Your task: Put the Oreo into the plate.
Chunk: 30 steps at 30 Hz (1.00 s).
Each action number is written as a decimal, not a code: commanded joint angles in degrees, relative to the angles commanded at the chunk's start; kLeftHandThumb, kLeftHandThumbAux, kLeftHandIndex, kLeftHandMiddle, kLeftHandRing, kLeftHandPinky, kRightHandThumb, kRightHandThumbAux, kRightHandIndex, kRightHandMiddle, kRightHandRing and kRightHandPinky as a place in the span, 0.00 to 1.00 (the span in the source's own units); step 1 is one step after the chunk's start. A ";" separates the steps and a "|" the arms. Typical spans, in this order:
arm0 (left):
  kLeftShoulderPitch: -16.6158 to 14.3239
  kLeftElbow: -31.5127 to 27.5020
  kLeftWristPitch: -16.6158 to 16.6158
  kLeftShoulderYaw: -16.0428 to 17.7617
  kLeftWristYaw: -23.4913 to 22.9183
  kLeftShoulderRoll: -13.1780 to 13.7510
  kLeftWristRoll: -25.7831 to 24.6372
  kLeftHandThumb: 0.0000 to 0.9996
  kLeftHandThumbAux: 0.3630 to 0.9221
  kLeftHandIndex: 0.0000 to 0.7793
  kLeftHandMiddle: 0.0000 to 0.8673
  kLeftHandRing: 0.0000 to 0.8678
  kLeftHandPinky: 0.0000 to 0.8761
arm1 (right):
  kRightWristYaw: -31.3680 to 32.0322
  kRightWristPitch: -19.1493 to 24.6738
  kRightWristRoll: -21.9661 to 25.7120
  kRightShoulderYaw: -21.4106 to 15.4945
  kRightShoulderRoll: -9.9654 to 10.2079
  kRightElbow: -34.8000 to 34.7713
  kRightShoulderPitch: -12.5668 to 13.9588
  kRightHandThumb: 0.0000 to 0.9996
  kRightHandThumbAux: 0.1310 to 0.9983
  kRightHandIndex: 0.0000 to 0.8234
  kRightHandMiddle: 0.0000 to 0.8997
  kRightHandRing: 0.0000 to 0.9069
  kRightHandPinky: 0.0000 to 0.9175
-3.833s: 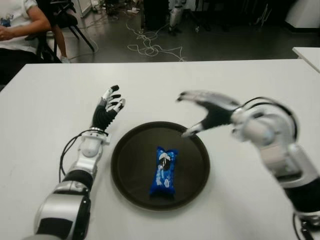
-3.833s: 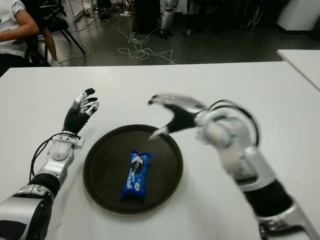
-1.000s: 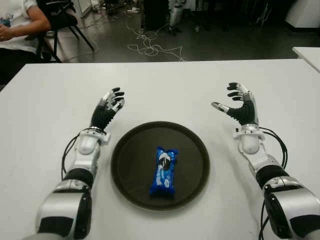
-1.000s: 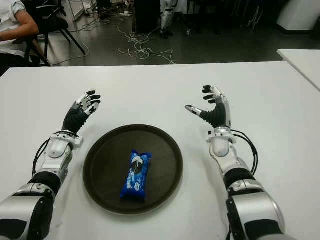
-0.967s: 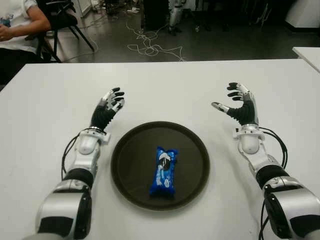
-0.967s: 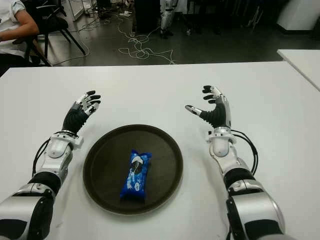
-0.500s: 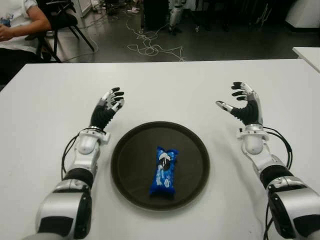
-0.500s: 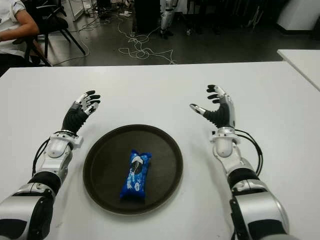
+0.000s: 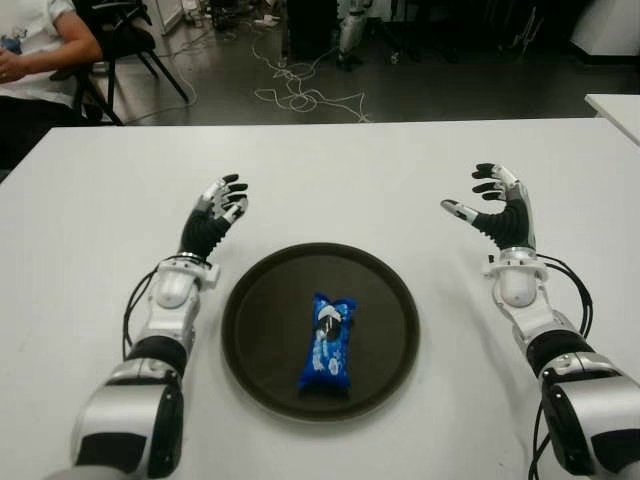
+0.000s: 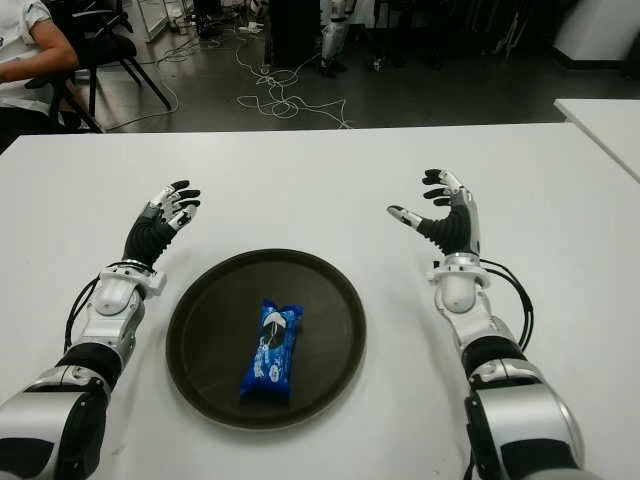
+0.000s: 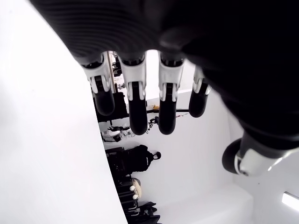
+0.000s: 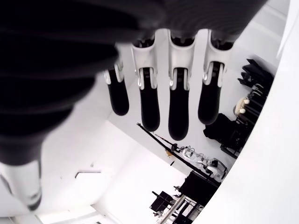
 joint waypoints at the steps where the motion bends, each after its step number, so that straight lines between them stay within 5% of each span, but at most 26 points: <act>1: -0.02 0.01 0.03 0.01 -0.03 0.00 -0.01 0.30 0.32 0.20 0.25 0.21 0.16 | 0.15 0.03 0.02 -0.10 0.01 -0.01 0.00 0.00 0.58 0.36 0.38 0.40 0.38; 30: -0.34 0.32 0.73 -0.33 -0.06 0.34 0.35 0.29 0.38 0.19 0.24 0.21 0.19 | 3.00 2.64 1.60 -1.22 1.09 0.34 -0.21 0.09 0.67 0.42 0.43 0.45 0.45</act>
